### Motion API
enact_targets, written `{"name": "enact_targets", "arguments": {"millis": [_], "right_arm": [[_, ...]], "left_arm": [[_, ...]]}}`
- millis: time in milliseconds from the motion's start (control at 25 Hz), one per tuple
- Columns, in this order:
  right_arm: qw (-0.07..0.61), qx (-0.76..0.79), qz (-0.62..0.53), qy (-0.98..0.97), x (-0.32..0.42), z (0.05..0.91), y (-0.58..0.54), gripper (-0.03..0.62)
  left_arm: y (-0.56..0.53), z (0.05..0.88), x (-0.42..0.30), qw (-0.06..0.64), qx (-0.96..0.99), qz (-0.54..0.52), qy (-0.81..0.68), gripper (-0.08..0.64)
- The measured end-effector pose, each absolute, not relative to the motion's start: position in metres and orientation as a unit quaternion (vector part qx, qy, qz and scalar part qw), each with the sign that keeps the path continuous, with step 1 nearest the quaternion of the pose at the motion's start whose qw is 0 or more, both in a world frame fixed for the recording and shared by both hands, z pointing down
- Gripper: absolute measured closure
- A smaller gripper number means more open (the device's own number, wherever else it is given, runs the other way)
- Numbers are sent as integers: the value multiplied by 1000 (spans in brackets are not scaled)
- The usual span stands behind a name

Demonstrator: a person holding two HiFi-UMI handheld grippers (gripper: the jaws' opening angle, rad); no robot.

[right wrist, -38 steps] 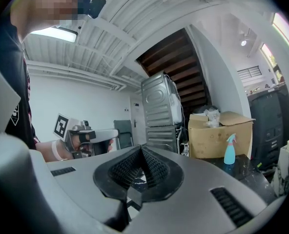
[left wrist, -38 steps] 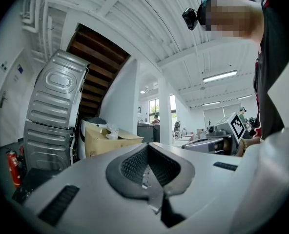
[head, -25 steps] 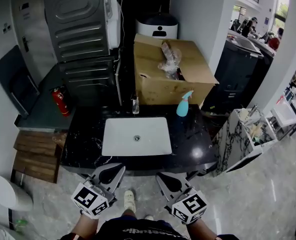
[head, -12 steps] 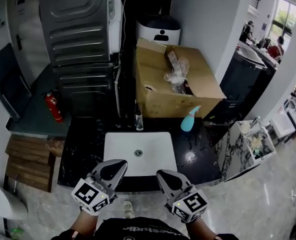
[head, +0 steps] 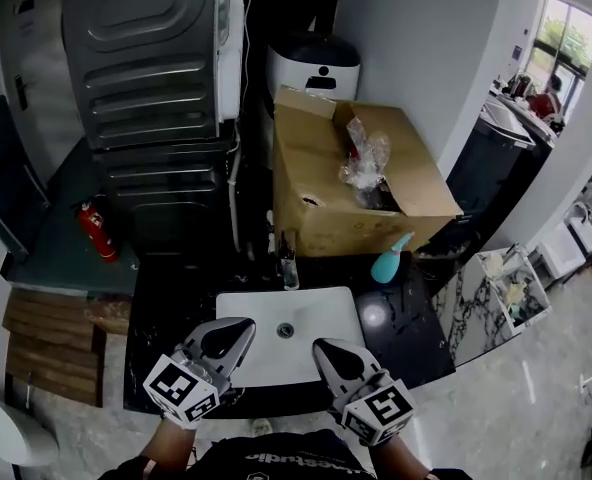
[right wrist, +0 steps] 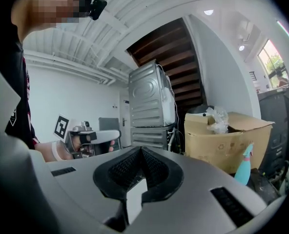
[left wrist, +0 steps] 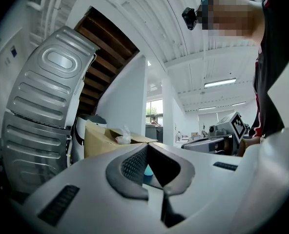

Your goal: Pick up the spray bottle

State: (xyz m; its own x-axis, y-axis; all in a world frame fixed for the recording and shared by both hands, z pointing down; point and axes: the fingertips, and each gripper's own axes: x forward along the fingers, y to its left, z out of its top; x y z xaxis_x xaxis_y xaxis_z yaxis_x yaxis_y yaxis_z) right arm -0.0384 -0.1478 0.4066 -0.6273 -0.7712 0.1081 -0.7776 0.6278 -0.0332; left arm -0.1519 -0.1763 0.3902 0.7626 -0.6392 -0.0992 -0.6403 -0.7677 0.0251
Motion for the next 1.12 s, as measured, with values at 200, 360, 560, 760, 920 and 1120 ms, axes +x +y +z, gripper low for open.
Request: {"name": "enact_targets", "arguments": {"millis": [200, 360, 560, 760, 920, 1120], "right_arm": [[49, 446, 44, -893, -35, 408, -164, 555], [60, 448, 57, -890, -28, 406, -176, 555], [60, 450, 54, -890, -8, 407, -191, 554], [50, 465, 44, -883, 21, 406, -210, 552], [42, 490, 33, -870, 59, 410, -231, 547], [48, 531, 29, -845, 113, 424, -269, 449]], "left_arm": [[-197, 396, -147, -6, -944, 56, 326, 545], [-213, 400, -133, -13, -946, 57, 318, 545], [-226, 403, -107, -14, -950, 53, 307, 545], [-239, 399, -88, -17, -949, 51, 312, 545], [-246, 402, -73, -16, -949, 44, 310, 545], [-257, 407, -61, -26, -950, 34, 311, 545]]}}
